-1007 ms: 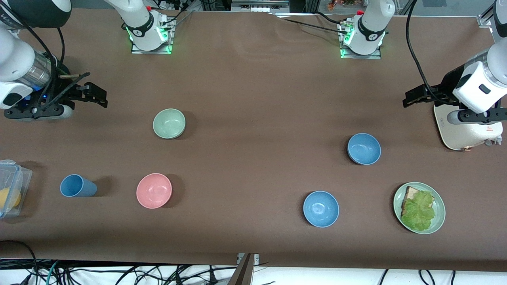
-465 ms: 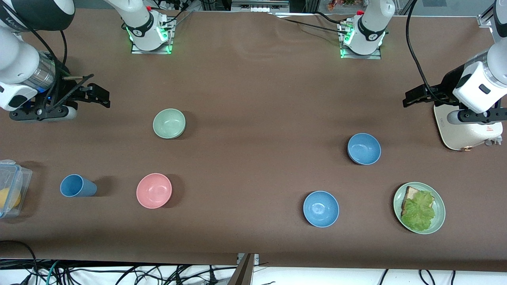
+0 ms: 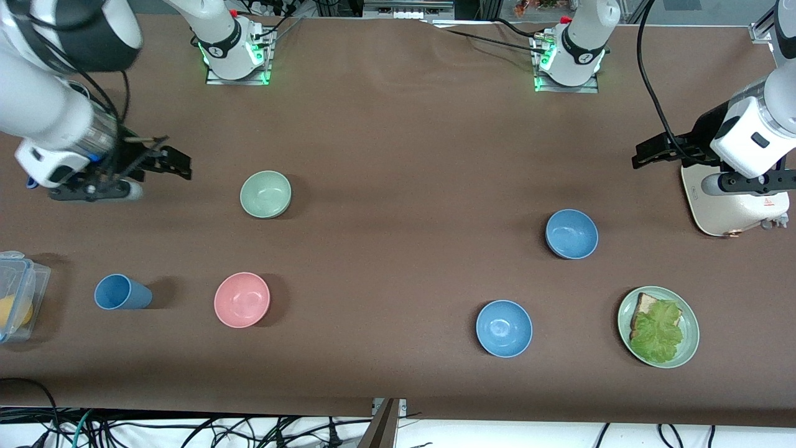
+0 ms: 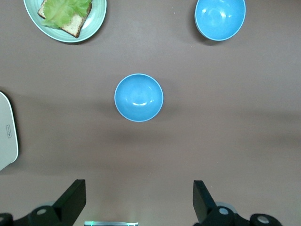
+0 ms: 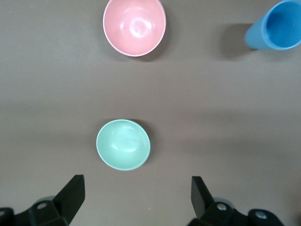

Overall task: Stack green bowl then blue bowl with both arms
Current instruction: 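Reach the right gripper to the pale green bowl and grasp its rim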

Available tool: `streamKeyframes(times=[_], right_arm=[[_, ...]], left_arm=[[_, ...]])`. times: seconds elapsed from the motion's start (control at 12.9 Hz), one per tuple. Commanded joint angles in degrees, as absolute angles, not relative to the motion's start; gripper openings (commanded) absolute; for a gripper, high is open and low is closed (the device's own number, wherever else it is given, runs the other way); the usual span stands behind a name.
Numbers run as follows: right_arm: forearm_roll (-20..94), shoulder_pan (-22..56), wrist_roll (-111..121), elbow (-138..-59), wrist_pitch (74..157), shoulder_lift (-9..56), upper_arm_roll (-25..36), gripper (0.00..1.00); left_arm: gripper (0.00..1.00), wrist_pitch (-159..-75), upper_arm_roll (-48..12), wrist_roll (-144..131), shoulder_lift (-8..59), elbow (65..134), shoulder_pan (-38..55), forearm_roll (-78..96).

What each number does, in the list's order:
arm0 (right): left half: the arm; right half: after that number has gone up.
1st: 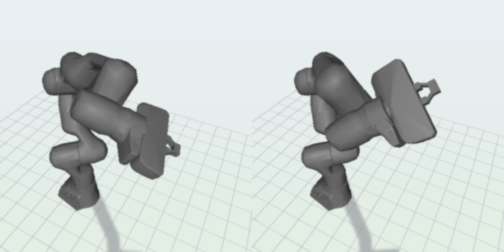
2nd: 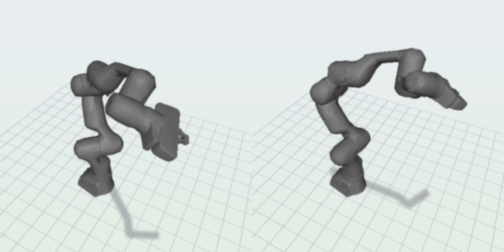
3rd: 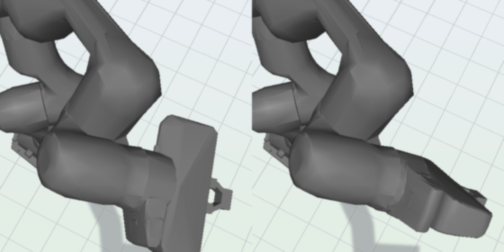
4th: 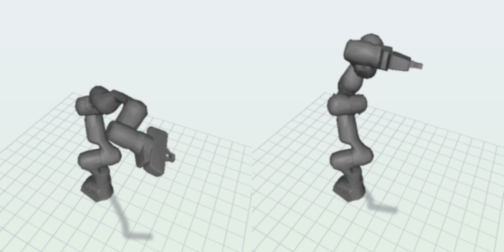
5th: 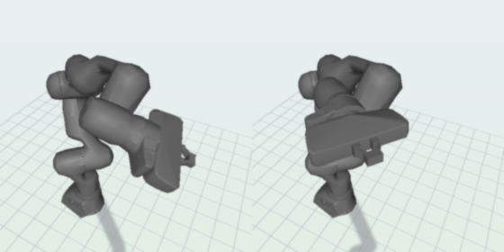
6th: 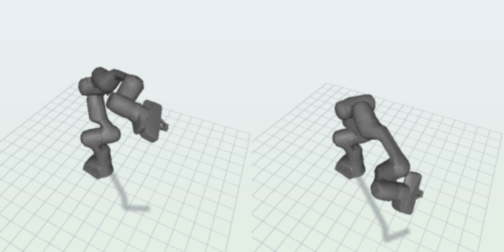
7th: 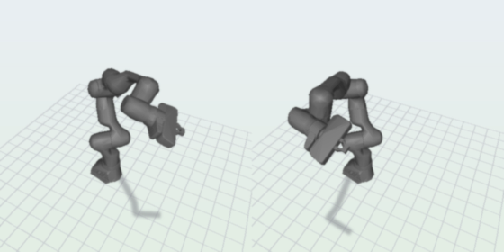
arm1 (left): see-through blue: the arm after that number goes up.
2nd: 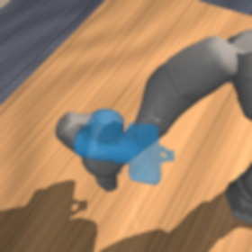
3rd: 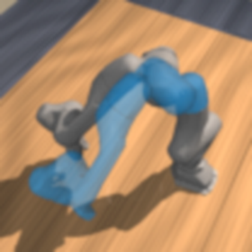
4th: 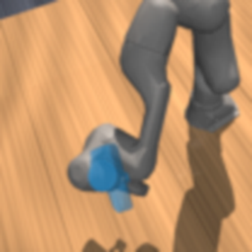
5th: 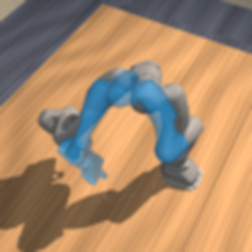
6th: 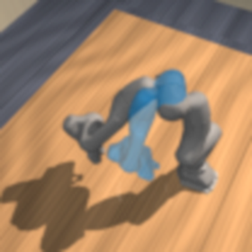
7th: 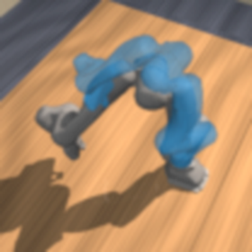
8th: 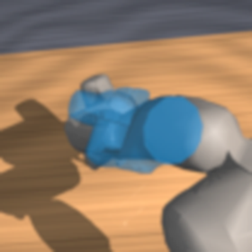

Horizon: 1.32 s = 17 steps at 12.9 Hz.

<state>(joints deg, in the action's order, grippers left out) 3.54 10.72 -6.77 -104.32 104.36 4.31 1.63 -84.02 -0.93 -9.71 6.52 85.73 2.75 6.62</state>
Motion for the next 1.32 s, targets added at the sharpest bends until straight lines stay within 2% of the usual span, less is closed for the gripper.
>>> streamKeyframes(times=[0.0, 0.23, 0.39, 0.54, 0.62, 0.7, 0.85, 0.93, 1.24], right_arm=[[4.0, 10.9, -8.4, -119.5, 118.7, 1.9, 0.1, 1.0], [4.0, 11.0, -7.8, -132.1, 135.7, 3.2, -2.0, 1.0], [4.0, 11.0, -7.6, -137.1, 145.2, 6.7, -2.2, 1.0], [4.0, 11.1, -7.6, -139.1, 150.7, 10.0, -2.3, 0.99], [4.0, 11.1, -7.6, -139.6, 151.3, 10.8, -2.3, 0.93], [4.0, 11.2, -7.6, -139.6, 151.3, 11.5, -2.5, 0.72], [4.0, 11.1, -7.7, -139.3, 151.3, 12.5, -2.9, 0.15], [4.0, 11.2, -8.5, -139.2, 151.3, 12.9, -2.9, 0.0], [3.9, 11.2, -8.2, -137.8, 150.6, 11.9, -3.4, 0.0]], left_arm=[[1.0, -83.3, -1.1, -10.0, 6.6, 85.3, 2.9, 4.9], [1.0, -83.3, -1.1, -10.0, 6.6, 85.3, 2.9, 4.9], [1.0, -83.3, -1.1, -10.0, 6.6, 85.3, 2.9, 4.9], [1.0, -83.3, -1.1, -10.0, 6.6, 85.3, 2.9, 4.9], [1.0, -83.3, -1.1, -10.0, 6.6, 85.3, 2.9, 4.9], [1.0, -83.3, -1.1, -10.1, 6.6, 85.3, 2.9, 4.9], [1.0, -83.3, -1.1, -10.1, 6.6, 85.3, 2.9, 4.9], [1.0, -83.3, -1.1, -10.0, 6.9, 85.2, 2.9, 4.9], [1.0, -83.3, -1.1, -10.1, 6.9, 85.2, 3.0, 5.1]])
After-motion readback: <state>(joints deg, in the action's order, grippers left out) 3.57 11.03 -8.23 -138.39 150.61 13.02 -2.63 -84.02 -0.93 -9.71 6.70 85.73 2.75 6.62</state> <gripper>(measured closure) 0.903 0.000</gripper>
